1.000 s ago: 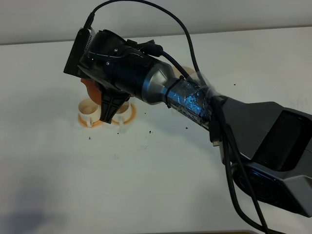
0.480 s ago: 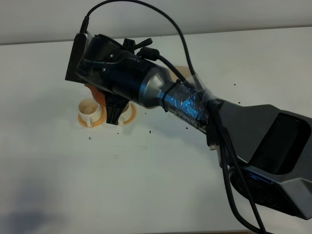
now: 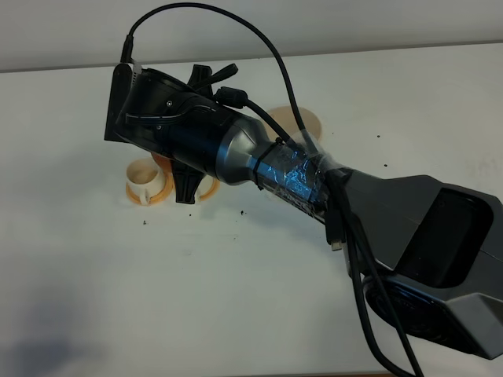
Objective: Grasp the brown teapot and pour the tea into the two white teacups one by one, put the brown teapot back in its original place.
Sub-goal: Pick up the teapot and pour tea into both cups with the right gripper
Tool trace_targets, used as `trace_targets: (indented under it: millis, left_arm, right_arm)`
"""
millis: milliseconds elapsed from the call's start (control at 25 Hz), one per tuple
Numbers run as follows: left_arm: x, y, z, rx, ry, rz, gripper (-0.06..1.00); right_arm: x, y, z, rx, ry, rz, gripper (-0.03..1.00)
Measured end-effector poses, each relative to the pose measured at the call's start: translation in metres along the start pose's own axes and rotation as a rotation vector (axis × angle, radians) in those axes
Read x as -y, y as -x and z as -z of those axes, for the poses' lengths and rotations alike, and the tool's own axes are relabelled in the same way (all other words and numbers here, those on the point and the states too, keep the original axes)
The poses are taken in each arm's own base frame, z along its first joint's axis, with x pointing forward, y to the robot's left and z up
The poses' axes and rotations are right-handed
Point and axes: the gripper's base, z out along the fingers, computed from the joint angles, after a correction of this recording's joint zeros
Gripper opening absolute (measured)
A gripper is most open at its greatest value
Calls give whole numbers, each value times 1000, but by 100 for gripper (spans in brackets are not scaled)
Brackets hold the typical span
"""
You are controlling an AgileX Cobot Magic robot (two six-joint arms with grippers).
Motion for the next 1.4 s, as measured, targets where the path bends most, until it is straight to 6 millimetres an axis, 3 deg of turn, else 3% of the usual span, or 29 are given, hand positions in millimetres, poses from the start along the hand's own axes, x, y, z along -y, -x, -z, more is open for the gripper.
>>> trace_targets:
  millis: [600, 1040, 1400]
  left_arm:
    - [0, 0, 0, 0, 0, 0, 26]
    - [0, 0, 0, 0, 0, 0, 26]
    - [0, 0, 0, 0, 0, 0, 26]
  right_arm:
    - [-6, 0, -8, -32, -4, 31, 9]
    - [-11, 6, -3, -39, -56, 96, 9]
    - [-23, 13, -10, -54, -100, 160, 9]
